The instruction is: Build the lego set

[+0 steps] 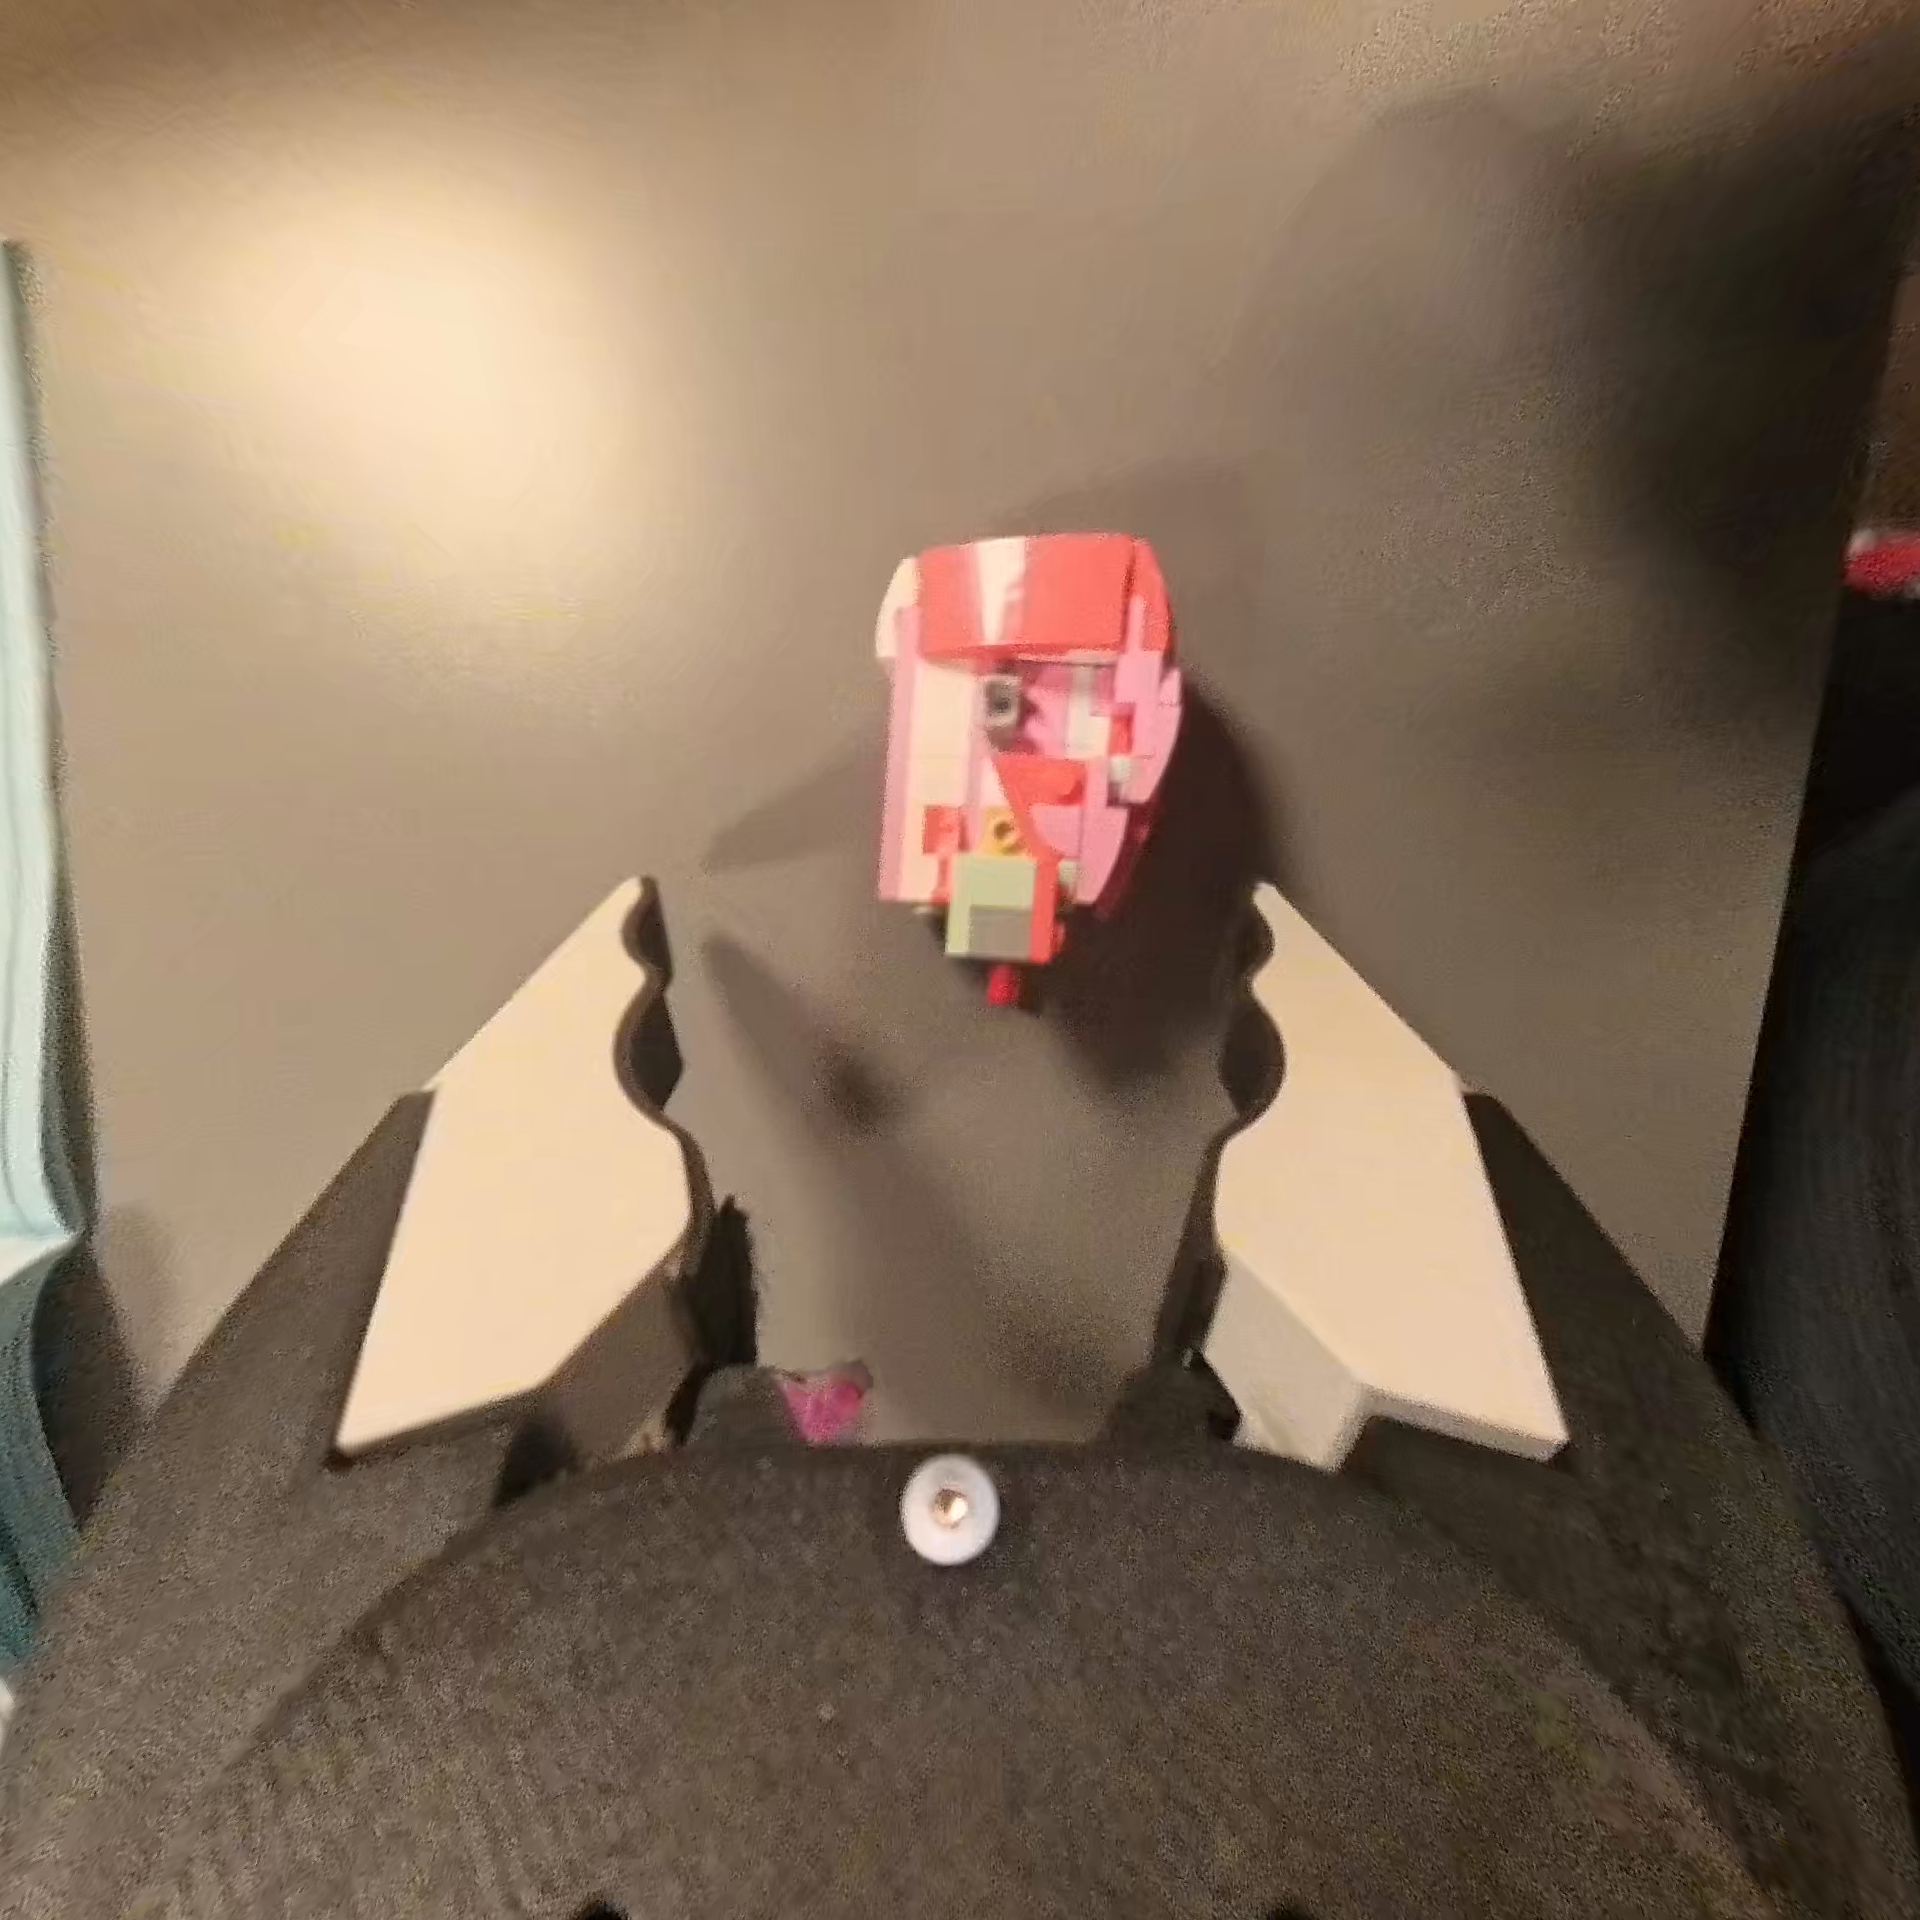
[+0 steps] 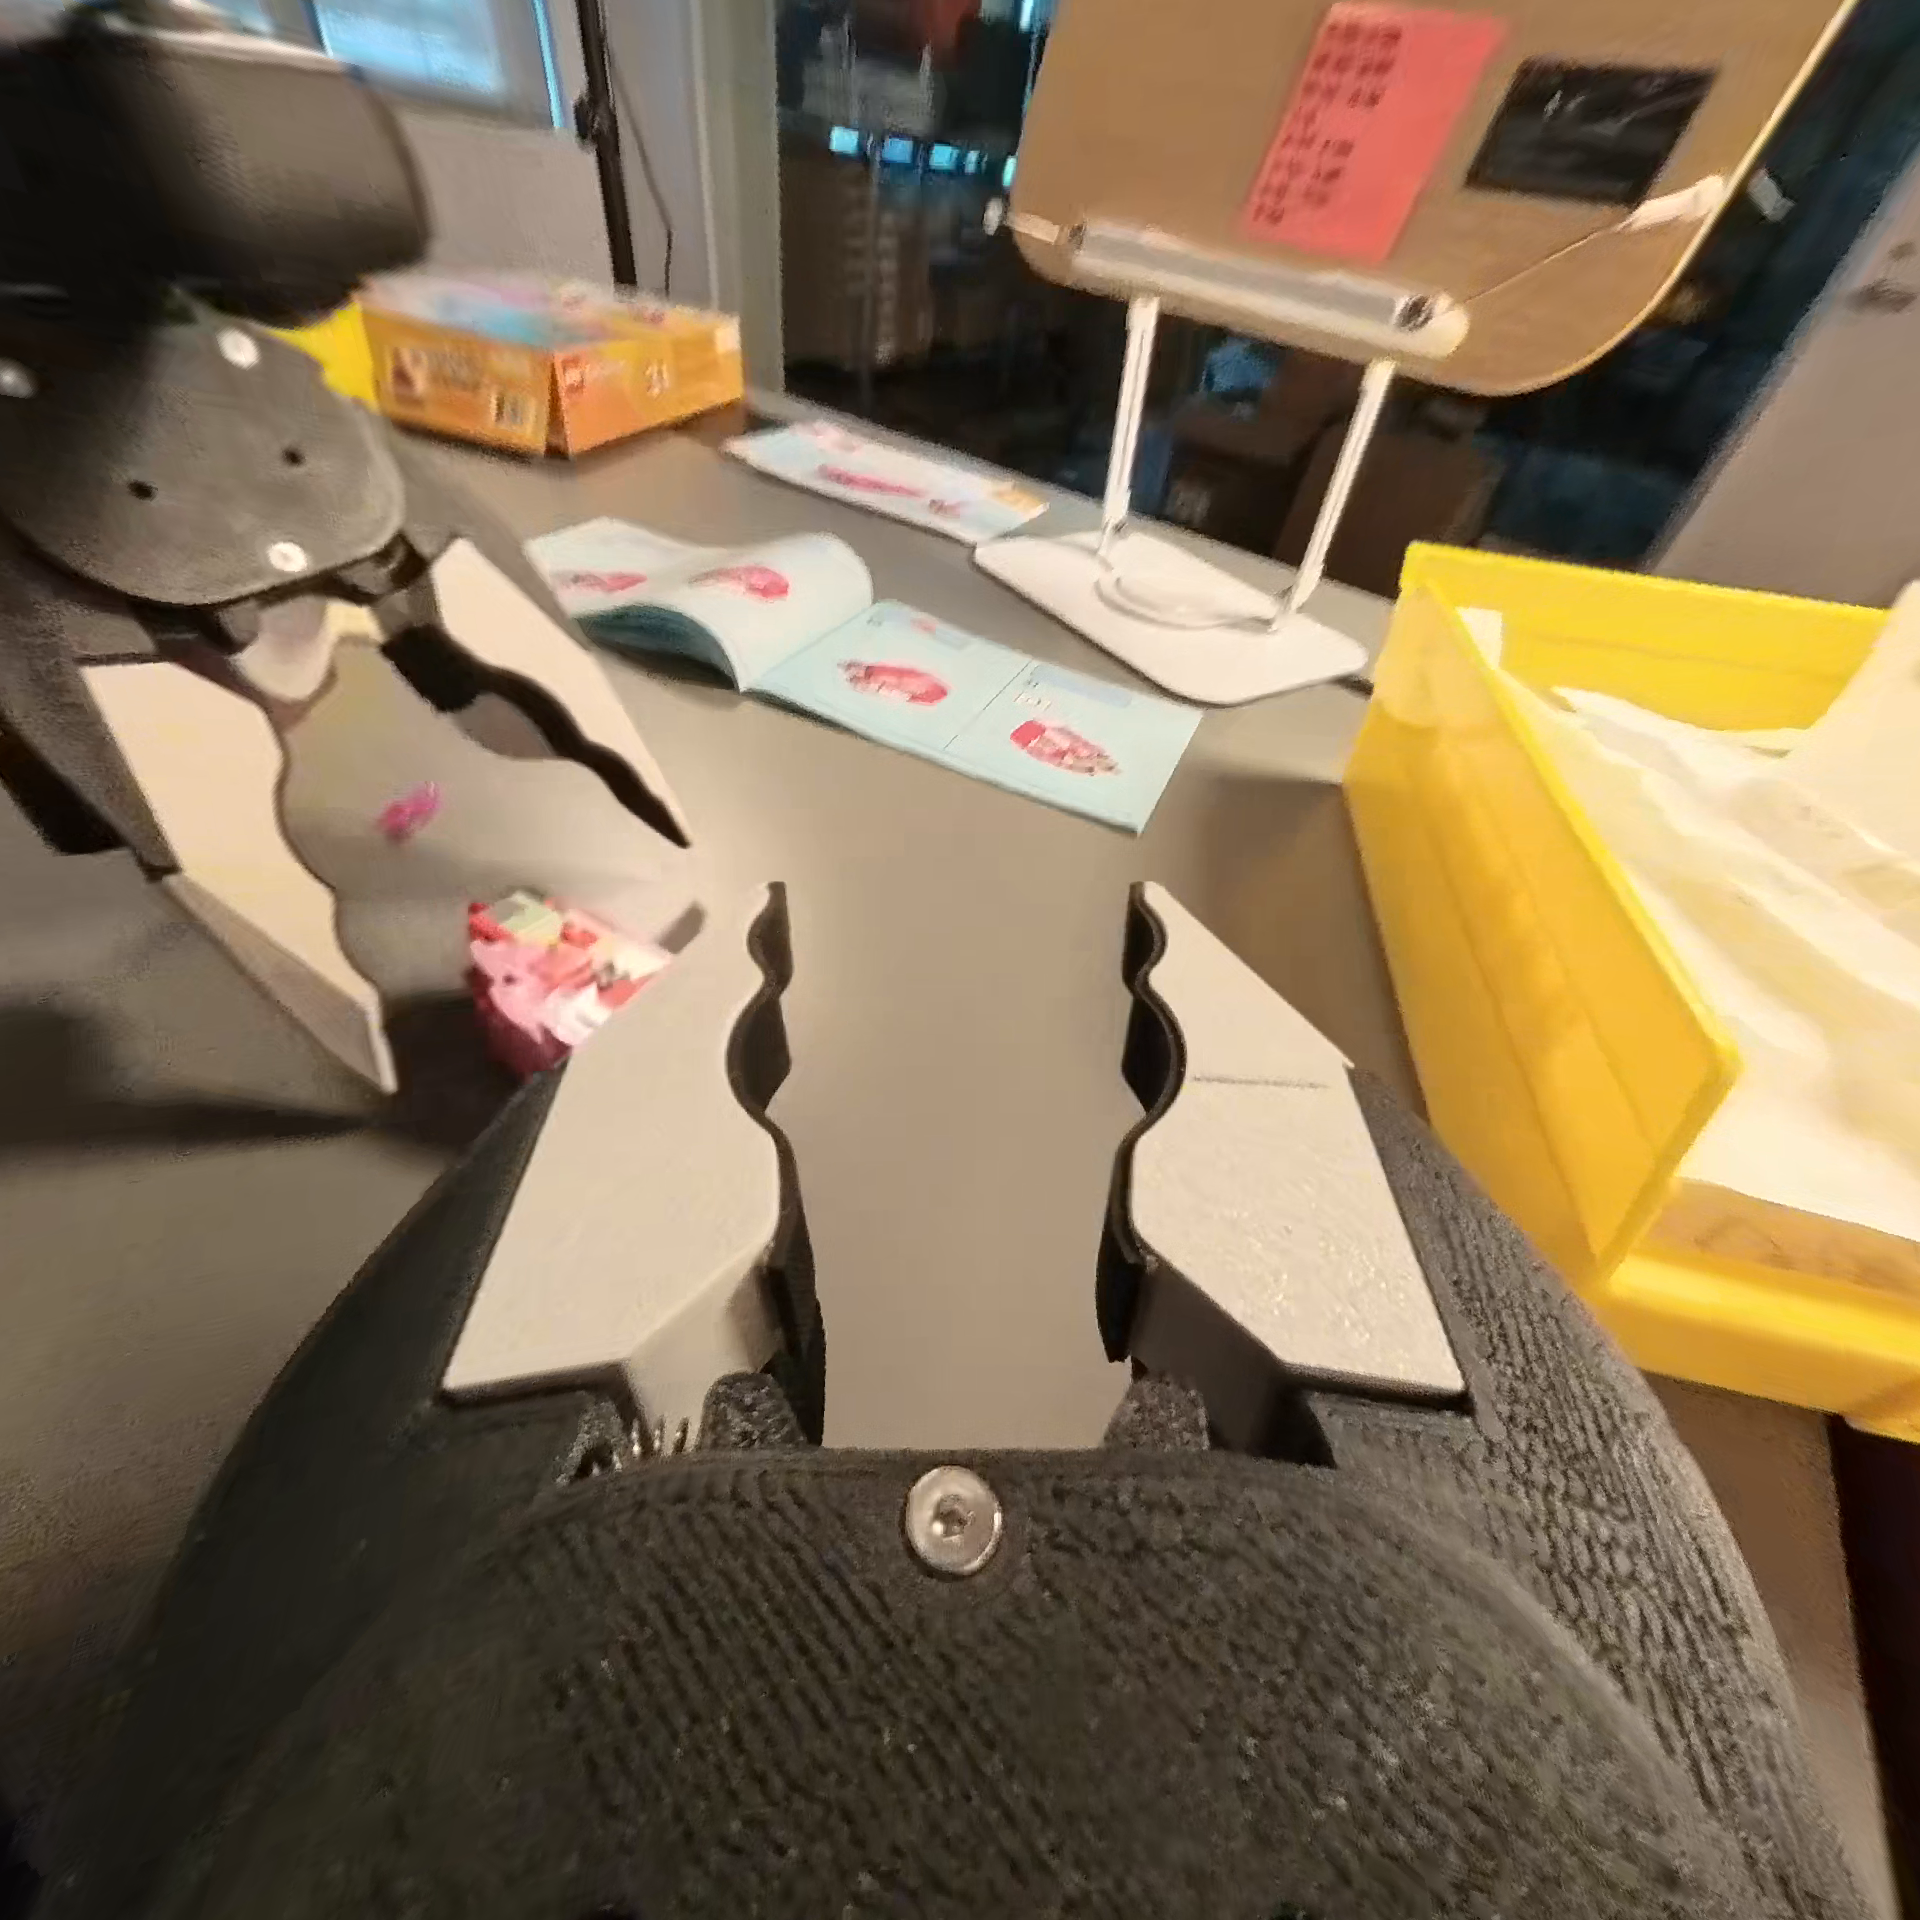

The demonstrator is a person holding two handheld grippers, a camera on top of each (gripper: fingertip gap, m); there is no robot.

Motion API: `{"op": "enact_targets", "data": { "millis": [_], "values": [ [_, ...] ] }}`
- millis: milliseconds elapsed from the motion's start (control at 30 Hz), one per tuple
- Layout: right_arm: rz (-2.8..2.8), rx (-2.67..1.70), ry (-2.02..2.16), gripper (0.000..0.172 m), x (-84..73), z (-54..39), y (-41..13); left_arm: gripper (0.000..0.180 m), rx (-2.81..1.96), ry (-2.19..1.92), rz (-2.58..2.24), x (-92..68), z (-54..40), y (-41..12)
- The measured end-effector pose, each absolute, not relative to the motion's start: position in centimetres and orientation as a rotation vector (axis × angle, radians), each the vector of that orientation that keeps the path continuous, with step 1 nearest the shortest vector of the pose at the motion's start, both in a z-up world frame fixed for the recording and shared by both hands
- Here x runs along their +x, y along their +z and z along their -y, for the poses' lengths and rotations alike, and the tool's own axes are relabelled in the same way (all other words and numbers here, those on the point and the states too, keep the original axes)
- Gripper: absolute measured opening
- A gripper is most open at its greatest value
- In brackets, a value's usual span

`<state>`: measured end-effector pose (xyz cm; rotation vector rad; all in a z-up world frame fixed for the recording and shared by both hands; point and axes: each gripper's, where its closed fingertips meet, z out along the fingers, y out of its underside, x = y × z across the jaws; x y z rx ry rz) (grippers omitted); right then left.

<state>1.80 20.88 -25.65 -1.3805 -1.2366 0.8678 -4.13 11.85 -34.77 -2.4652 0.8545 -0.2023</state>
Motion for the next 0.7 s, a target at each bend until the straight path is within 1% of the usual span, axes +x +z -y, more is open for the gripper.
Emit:
{"op": "enact_targets", "data": {
  "millis": [67, 100, 133, 200, 333, 400, 433, 500, 567, 600, 700],
  "values": [
    [1.159, -1.309, 0.914, 0.063, 1.3, -21.1, -24.6, 0.116, -2.347, -0.241, -0.724, -4.6, -12.0, -33.3],
    [1.118, -1.269, 0.937, 0.062, 1.0, -21.2, -24.0, 0.116, -2.282, -0.292, -0.663, -4.5, -12.0, -32.5],
    [1.084, -1.233, 0.956, 0.061, 0.5, -21.3, -23.4, 0.112, -2.228, -0.359, -0.618, -4.2, -11.8, -31.9],
    [1.034, -1.163, 0.964, 0.059, -0.6, -21.8, -22.5, 0.100, -2.173, -0.465, -0.599, -3.3, -11.5, -31.5],
    [1.001, -1.001, 0.959, 0.058, -2.9, -22.3, -20.8, 0.082, -2.228, -0.335, -0.718, -3.0, -12.0, -33.4],
    [0.980, -0.867, 0.918, 0.050, -3.6, -22.3, -20.0, 0.075, -2.225, -0.326, -0.762, -2.4, -12.5, -33.8],
    [0.973, -0.812, 0.878, 0.046, -3.9, -22.5, -20.1, 0.069, -2.225, -0.348, -0.780, -2.0, -12.6, -33.9],
    [1.008, -0.815, 0.844, 0.048, -5.1, -23.2, -21.1, 0.053, -2.263, -0.364, -0.833, -1.8, -12.7, -34.7],
    [1.002, -0.803, 0.863, 0.048, -5.9, -23.8, -20.9, 0.051, -2.288, -0.353, -0.875, -1.9, -12.8, -35.1],
    [1.010, -0.801, 0.874, 0.048, -6.5, -24.1, -21.0, 0.051, -2.271, -0.283, -0.894, -2.4, -13.2, -35.0],
    [1.051, -0.790, 0.907, 0.048, -8.6, -25.0, -21.4, 0.050, -2.151, 0.135, -0.890, -6.4, -15.6, -33.2]
  ]
}}
